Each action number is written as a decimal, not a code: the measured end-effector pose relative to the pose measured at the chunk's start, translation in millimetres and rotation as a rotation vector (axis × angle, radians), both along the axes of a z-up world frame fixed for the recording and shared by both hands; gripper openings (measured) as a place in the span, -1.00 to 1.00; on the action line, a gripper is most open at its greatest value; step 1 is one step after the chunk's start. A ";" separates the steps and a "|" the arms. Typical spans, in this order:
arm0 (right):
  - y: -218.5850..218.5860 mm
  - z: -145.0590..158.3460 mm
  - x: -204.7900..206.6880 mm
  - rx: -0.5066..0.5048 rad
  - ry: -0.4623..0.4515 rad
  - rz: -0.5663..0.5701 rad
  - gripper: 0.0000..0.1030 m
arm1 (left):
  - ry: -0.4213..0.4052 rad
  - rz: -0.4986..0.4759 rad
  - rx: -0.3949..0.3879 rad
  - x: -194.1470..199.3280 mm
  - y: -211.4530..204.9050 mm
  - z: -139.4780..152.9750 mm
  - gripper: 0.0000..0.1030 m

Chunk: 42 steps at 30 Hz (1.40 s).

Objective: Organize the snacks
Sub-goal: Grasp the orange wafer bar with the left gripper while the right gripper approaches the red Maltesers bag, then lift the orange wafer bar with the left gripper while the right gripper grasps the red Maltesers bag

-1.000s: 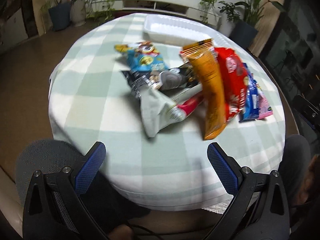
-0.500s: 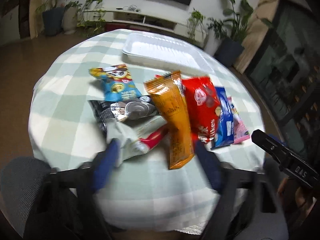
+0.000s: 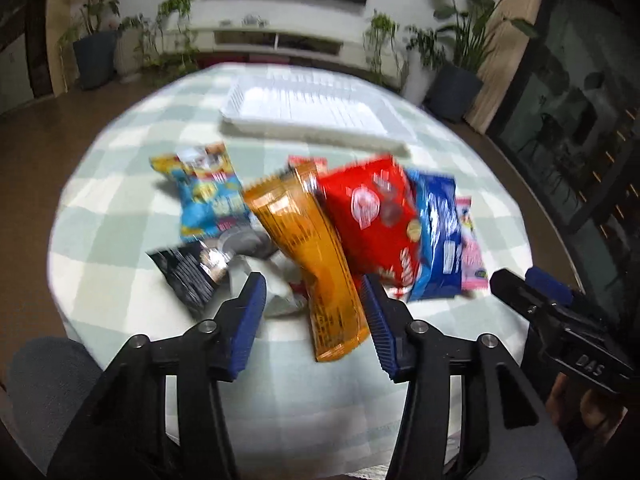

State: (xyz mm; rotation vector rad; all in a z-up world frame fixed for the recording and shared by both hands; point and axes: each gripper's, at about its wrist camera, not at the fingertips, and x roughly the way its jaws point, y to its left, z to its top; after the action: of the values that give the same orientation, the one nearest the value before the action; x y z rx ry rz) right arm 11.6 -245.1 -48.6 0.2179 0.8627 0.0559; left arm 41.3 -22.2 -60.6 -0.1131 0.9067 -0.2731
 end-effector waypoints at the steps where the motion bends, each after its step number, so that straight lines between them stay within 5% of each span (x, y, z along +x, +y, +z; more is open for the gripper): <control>1: 0.1 -0.7 -0.4 -0.001 0.001 0.002 0.76 | 0.014 0.000 -0.005 0.7 -1.1 -2.3 -0.08; 12: 2.3 -1.4 -0.3 -0.010 0.002 0.006 0.76 | 0.013 -0.054 0.028 20.4 -22.8 -4.7 -0.08; 14: 2.7 -1.6 -0.4 -0.010 0.003 0.006 0.76 | 0.022 -0.066 0.038 21.4 -24.9 -10.2 -0.17; 16: 3.6 -1.5 -0.2 -0.010 0.004 0.011 0.76 | 0.020 -0.071 0.055 21.5 -24.7 -13.1 -0.53; 22: 11.0 -1.1 0.9 -0.022 0.004 0.033 0.73 | 0.033 -0.075 0.024 27.0 -13.0 -16.6 -0.68; 42: 88.7 -3.7 59.6 -0.089 -0.005 0.322 0.58 | 0.061 -0.058 -0.238 -3.1 64.9 -2.9 -0.78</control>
State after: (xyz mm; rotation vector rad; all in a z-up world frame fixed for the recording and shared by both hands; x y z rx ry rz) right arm 71.2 -156.4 -52.2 -0.0059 0.8867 0.3174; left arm 38.2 42.7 -63.5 -0.3167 0.9366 -0.4336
